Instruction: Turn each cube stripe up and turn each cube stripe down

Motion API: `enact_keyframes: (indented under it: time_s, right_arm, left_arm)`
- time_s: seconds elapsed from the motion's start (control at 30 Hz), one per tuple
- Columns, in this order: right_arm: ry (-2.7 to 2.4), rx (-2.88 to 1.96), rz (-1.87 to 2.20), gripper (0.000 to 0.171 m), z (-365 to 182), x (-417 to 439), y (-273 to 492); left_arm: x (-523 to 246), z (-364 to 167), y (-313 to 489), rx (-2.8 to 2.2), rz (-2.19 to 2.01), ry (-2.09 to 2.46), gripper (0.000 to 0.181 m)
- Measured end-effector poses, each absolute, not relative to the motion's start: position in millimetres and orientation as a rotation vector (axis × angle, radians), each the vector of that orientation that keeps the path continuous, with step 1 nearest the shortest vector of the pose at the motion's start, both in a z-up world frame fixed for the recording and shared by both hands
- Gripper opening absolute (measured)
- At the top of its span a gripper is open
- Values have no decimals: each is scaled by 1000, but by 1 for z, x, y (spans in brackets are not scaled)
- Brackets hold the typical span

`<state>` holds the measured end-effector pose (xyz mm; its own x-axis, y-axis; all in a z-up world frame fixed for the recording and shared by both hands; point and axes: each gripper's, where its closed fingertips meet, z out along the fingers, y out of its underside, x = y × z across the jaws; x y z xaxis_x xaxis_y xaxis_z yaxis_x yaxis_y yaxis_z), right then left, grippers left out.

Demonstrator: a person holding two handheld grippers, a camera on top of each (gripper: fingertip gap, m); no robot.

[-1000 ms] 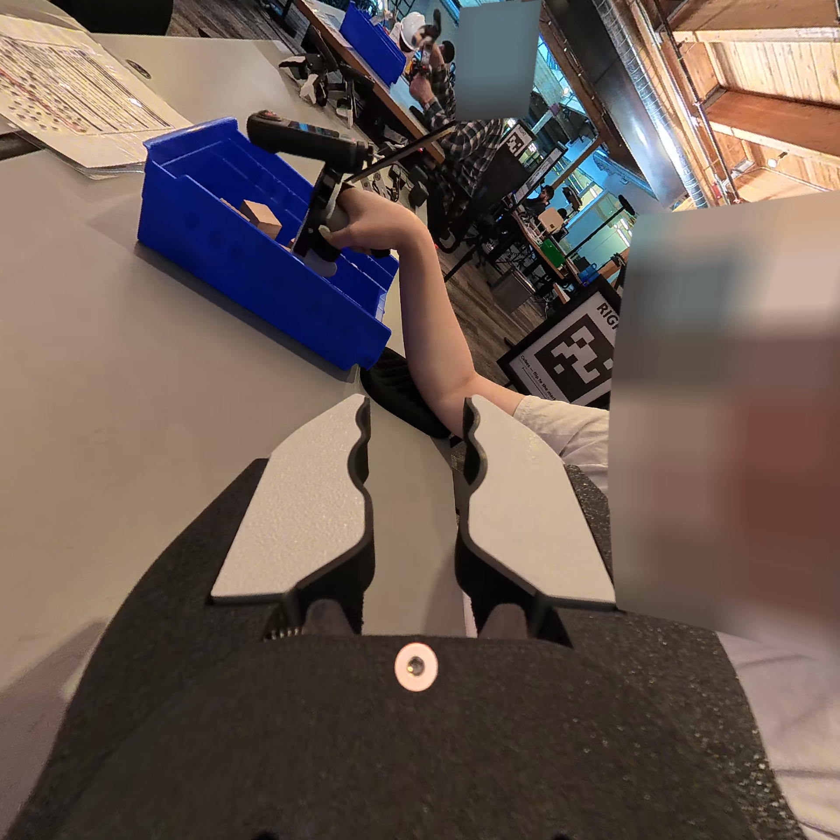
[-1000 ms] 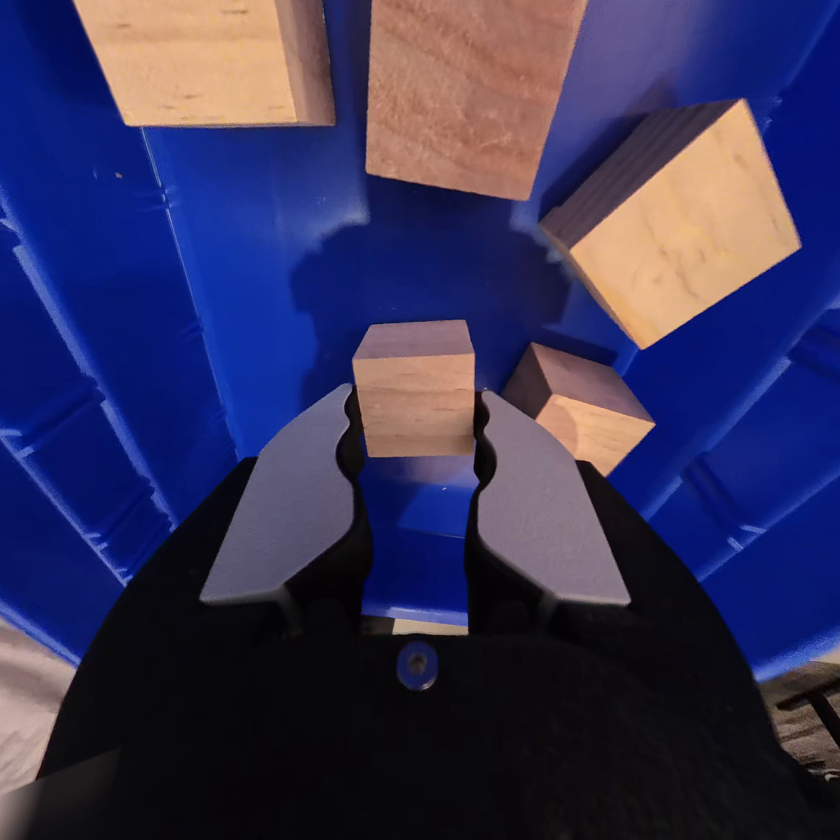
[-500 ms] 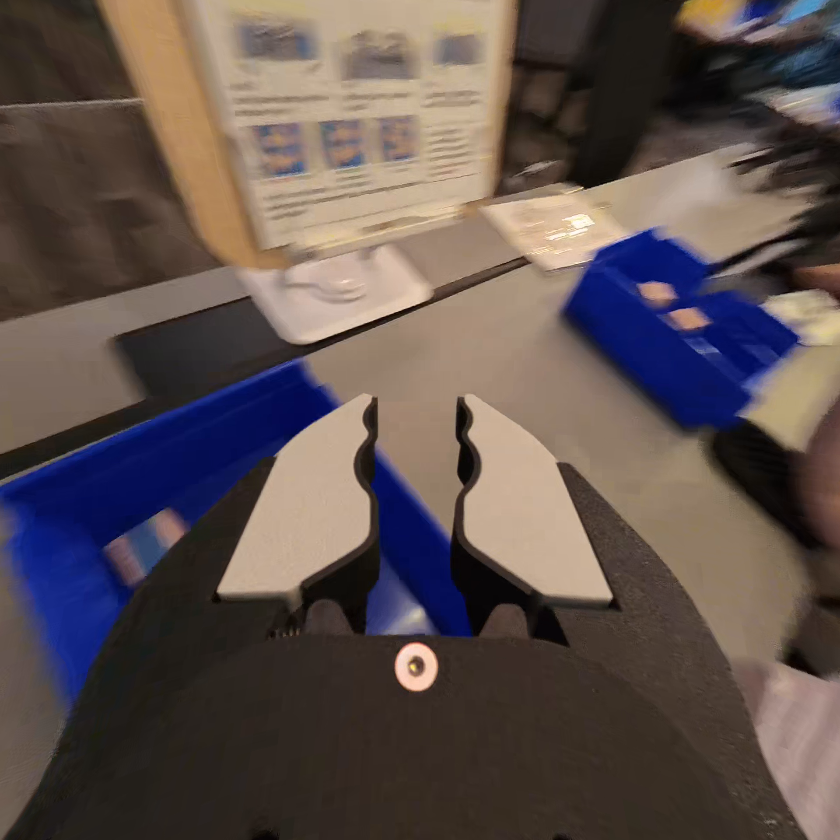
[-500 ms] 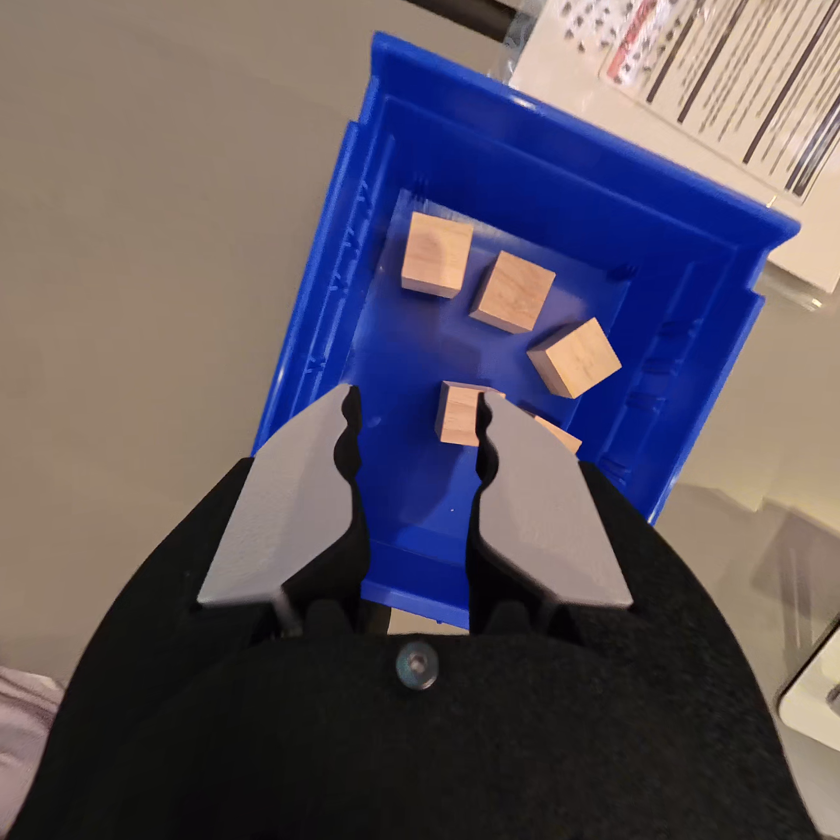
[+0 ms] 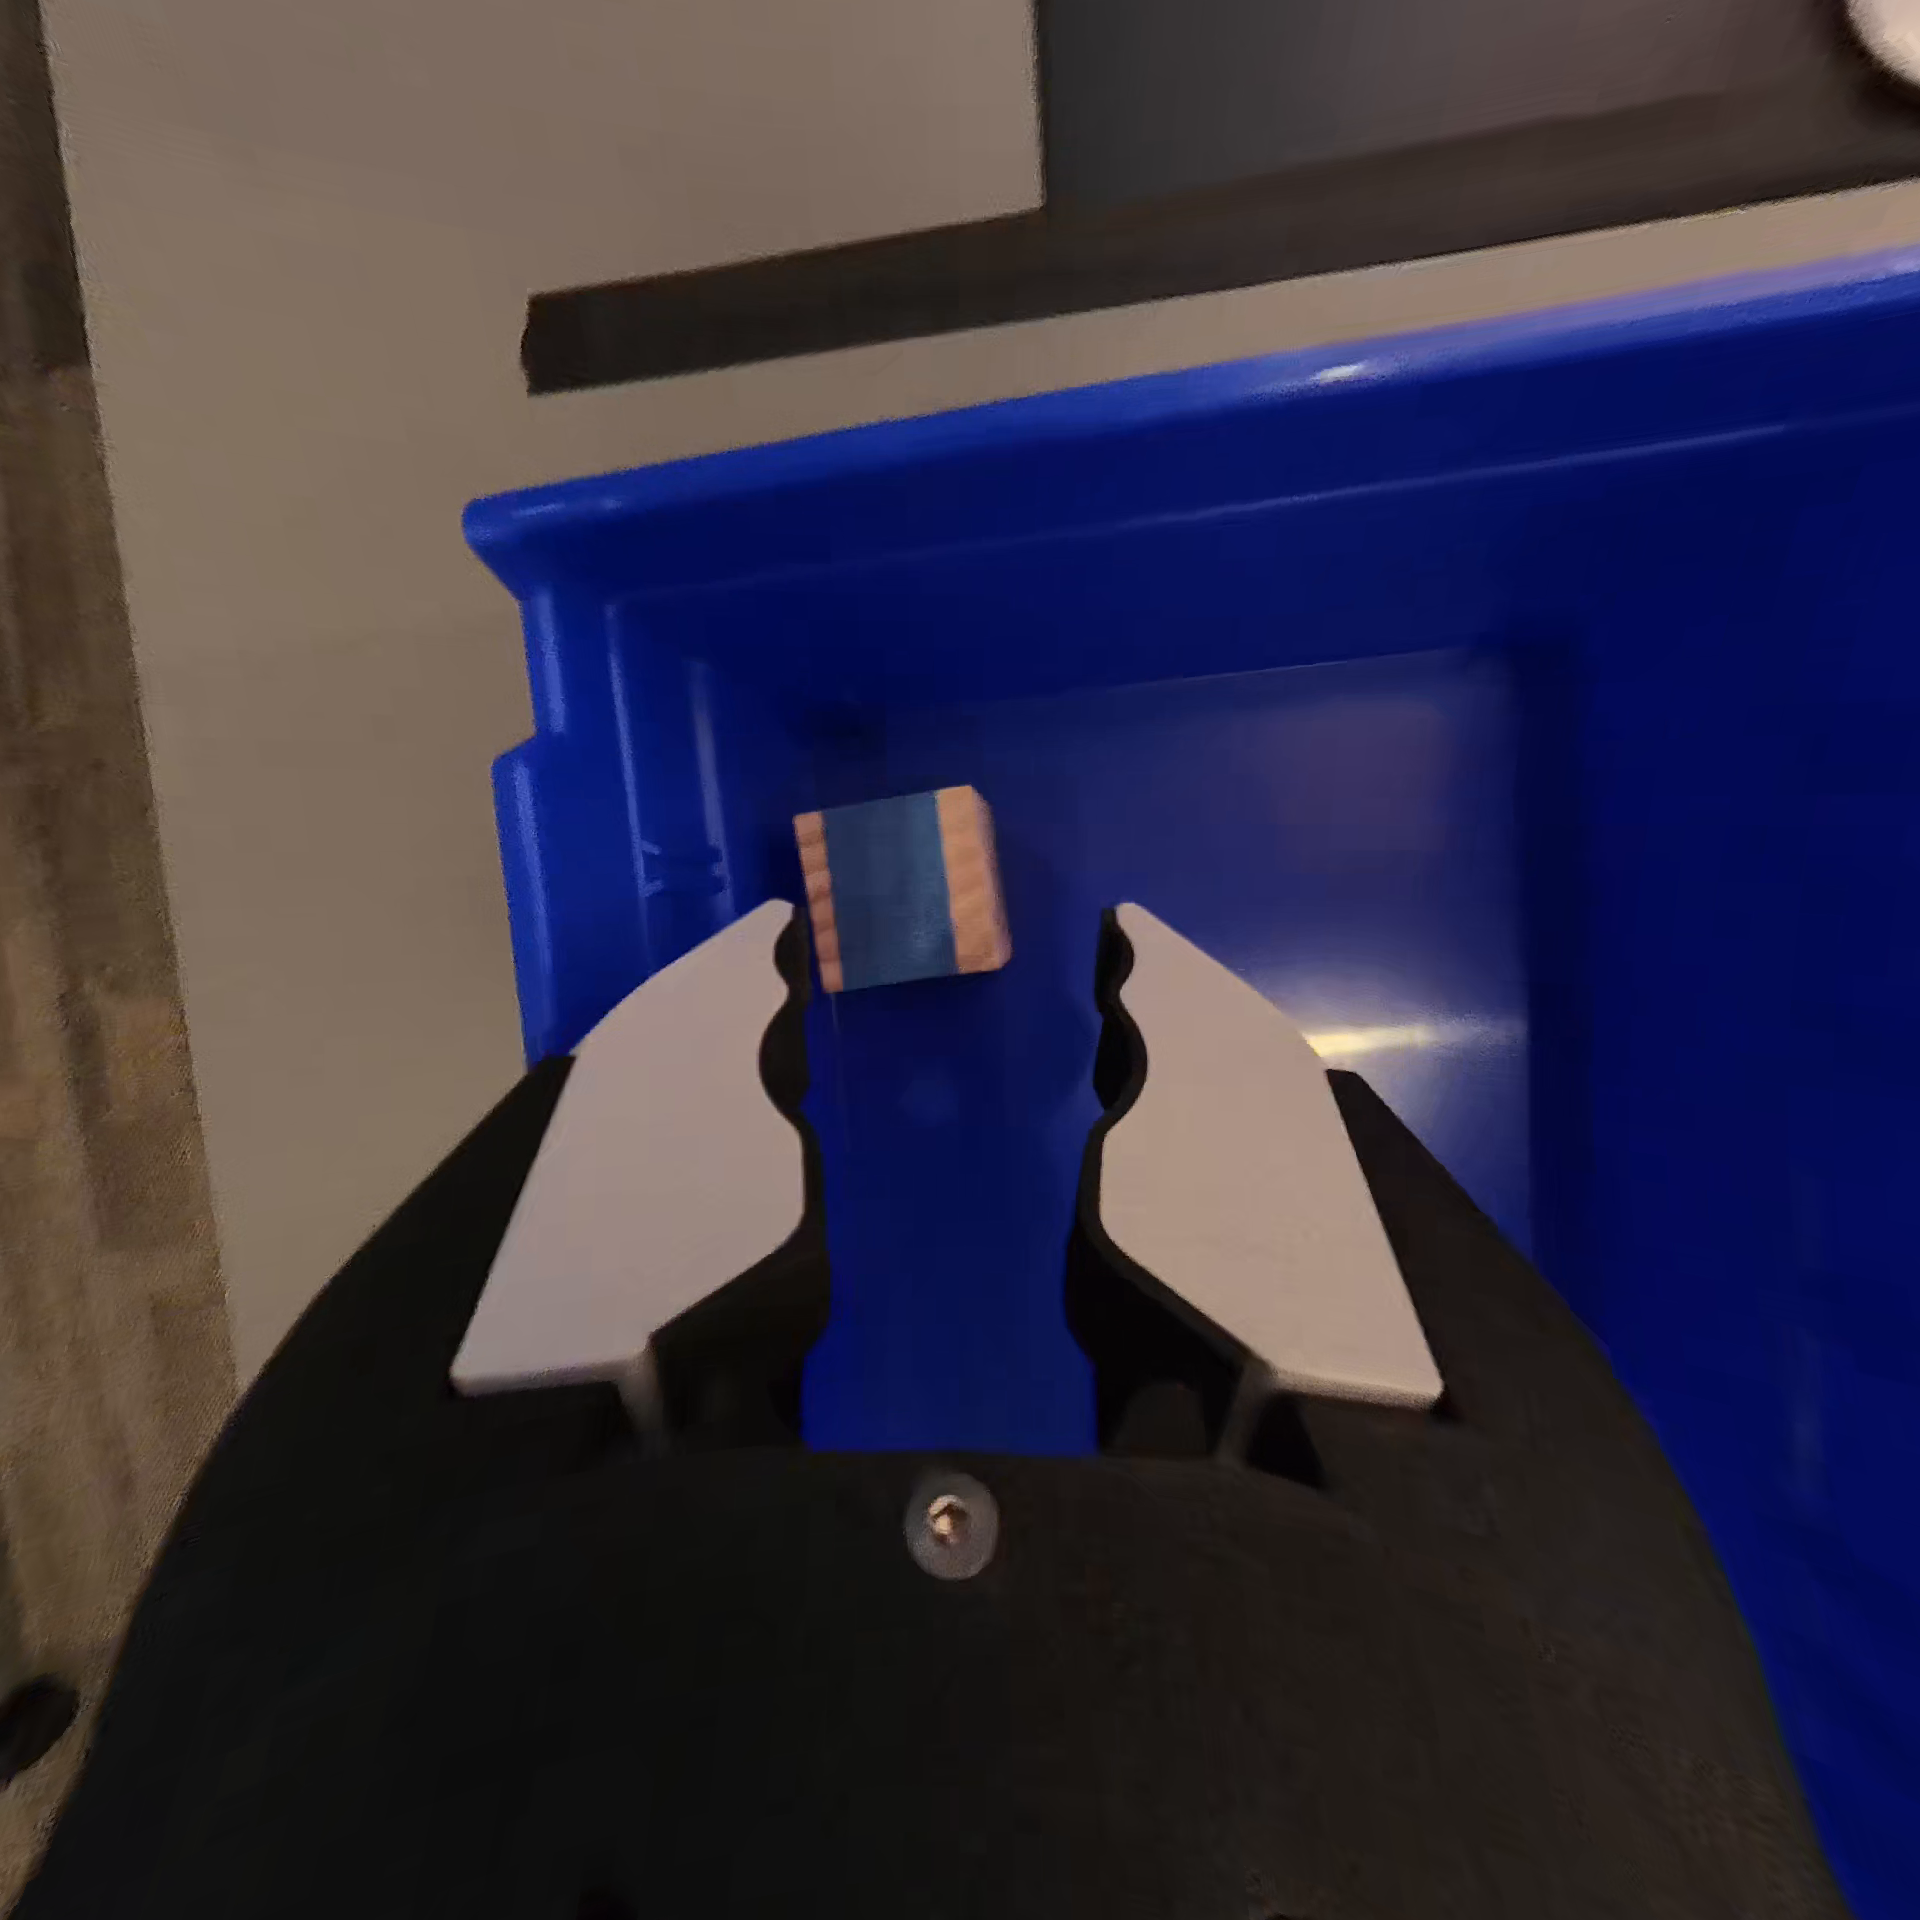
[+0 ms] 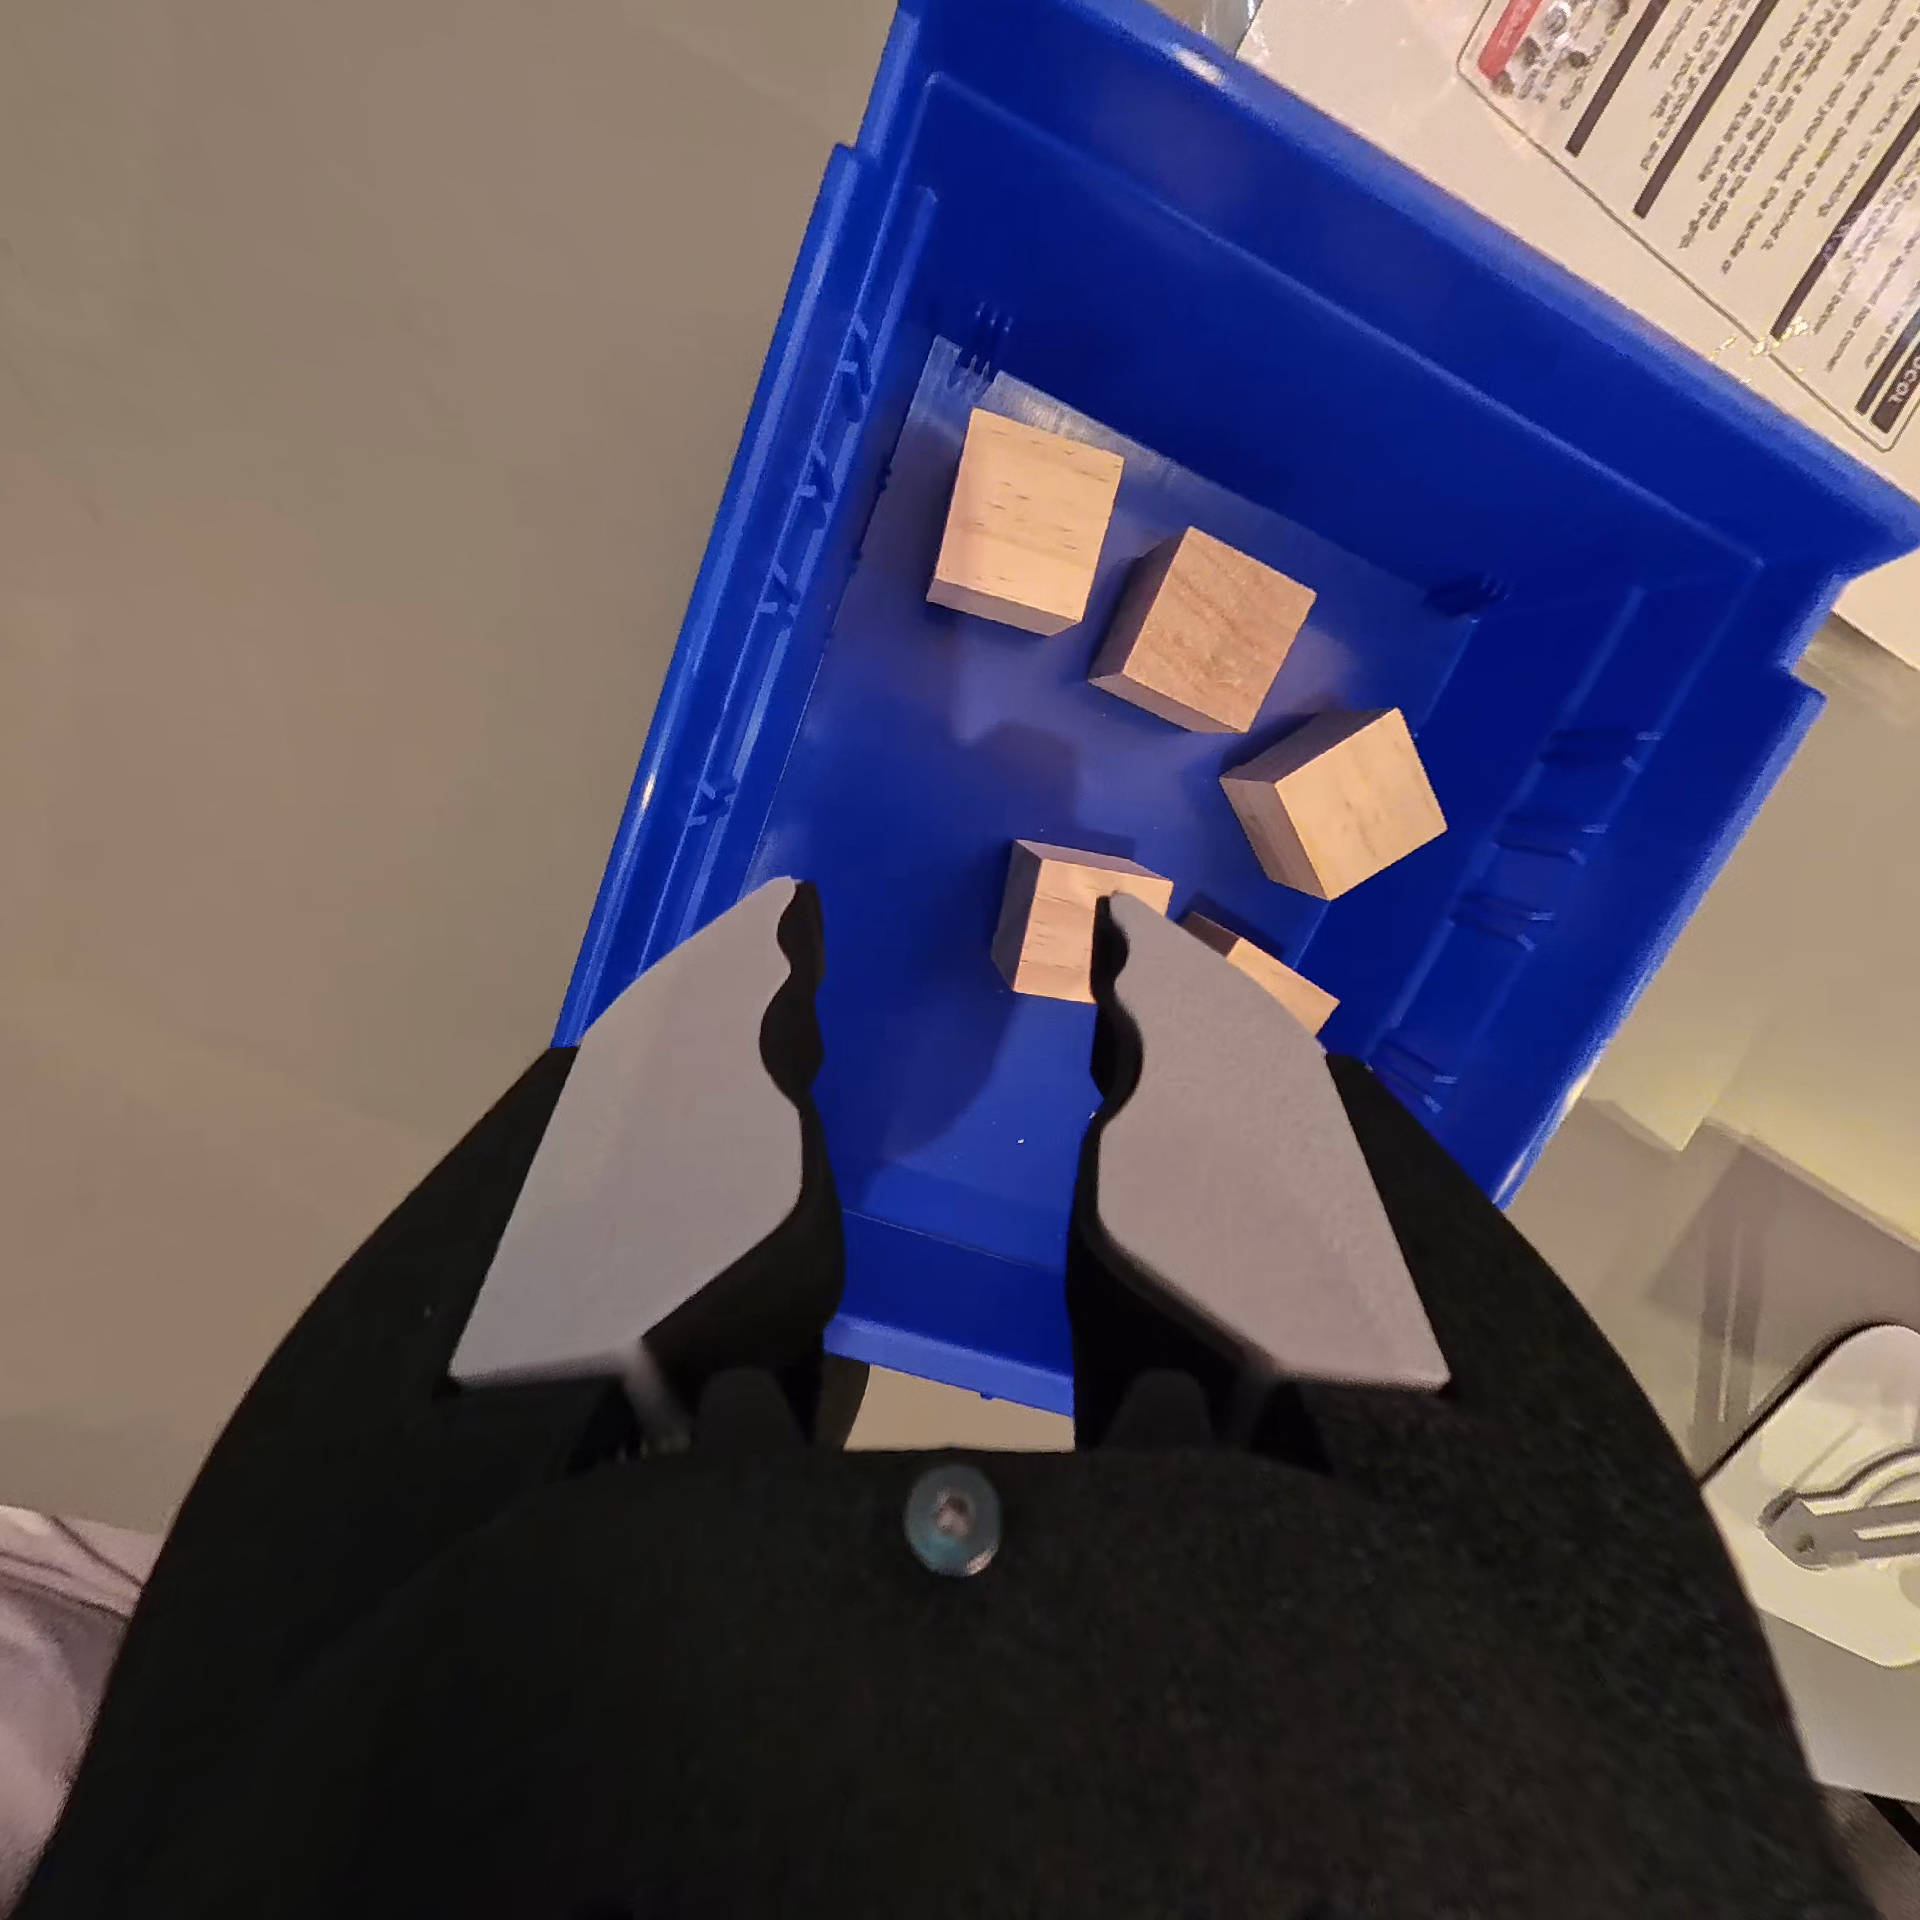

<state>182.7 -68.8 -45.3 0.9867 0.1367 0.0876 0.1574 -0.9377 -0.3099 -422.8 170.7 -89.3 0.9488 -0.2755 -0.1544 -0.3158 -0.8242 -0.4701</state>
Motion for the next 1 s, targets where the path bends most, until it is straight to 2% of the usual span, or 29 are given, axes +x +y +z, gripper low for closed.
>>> enact_keyframes:
  time_s: [0.17, 0.43, 0.7, 1.0]
  right_arm:
    - [-242, -2850, -115, 50, -51, 182, -72]
    - [-285, -2879, -133, 50, -56, 178, -73]
    - [-316, -2904, -142, 50, -61, 175, -74]
    - [-338, -2934, -164, 50, -66, 174, -76]
  left_arm:
    - [-428, -106, 176, -2642, 83, 357, 60]
    - [-434, -118, 179, -2669, 228, 382, 53]
    - [-434, -128, 177, -2688, 327, 450, 59]
    - [-407, -125, 164, -2713, 201, 562, 54]
